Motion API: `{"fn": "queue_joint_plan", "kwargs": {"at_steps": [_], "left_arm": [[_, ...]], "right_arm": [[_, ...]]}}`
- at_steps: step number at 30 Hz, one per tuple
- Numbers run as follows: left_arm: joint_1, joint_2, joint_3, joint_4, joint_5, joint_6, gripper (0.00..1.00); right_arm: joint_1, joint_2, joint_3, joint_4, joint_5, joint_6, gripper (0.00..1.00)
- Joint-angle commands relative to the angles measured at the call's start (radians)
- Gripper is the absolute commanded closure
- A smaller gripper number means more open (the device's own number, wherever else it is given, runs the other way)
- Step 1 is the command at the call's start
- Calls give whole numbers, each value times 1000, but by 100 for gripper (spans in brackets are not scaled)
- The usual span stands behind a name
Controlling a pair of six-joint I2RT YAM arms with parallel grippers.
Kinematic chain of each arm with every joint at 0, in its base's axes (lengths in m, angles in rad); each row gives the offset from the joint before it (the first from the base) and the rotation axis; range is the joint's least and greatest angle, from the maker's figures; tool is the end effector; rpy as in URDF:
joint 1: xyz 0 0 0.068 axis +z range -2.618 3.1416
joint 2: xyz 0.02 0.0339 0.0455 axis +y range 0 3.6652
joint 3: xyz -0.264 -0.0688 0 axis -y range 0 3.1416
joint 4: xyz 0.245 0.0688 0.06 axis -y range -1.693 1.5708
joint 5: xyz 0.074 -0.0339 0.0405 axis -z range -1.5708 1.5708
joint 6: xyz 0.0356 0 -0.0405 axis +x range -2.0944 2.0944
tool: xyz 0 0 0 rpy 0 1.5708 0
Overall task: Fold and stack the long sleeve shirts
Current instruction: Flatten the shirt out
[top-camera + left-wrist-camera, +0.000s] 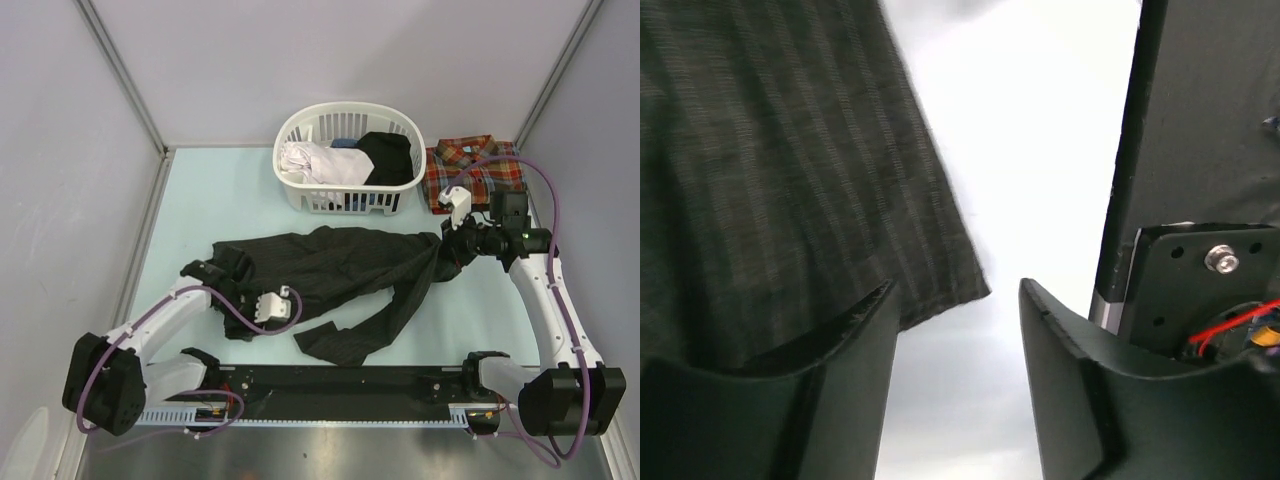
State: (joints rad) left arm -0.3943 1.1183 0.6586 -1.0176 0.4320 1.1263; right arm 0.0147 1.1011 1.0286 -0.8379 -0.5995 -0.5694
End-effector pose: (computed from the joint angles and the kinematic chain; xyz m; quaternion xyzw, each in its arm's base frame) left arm 0.1426 -0.0755 0.1901 0.6796 0.7001 -0.1836 0.1192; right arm 0.2123 0.0232 0.3094 -0.3519 0.8380 0.1838 0.3744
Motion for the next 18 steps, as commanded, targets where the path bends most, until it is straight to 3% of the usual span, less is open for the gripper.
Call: {"fn": "queue_joint_plan", "kwargs": {"at_steps": [1, 5, 8, 12, 14, 15, 18], "left_arm": [[-70, -26, -85, 142, -78, -71, 39], [-121, -2, -132, 285, -153, -146, 37], [-146, 35, -149, 352, -199, -177, 42], [-153, 84, -146, 364, -222, -207, 95], [-106, 40, -75, 318, -143, -215, 100], [-21, 28, -32, 303, -104, -217, 100], [136, 73, 230, 170, 31, -195, 100]], "right_arm": [[-5, -30, 10, 14, 20, -9, 100], [-7, -52, 2, 2, 24, -17, 100], [-41, -69, -2, -13, 27, -24, 100], [-77, -84, -7, -36, 24, -46, 100], [-91, -80, -2, -24, 24, -47, 100], [-102, -69, 4, 9, 23, -46, 100], [-122, 6, 80, 109, 27, -17, 100]]}}
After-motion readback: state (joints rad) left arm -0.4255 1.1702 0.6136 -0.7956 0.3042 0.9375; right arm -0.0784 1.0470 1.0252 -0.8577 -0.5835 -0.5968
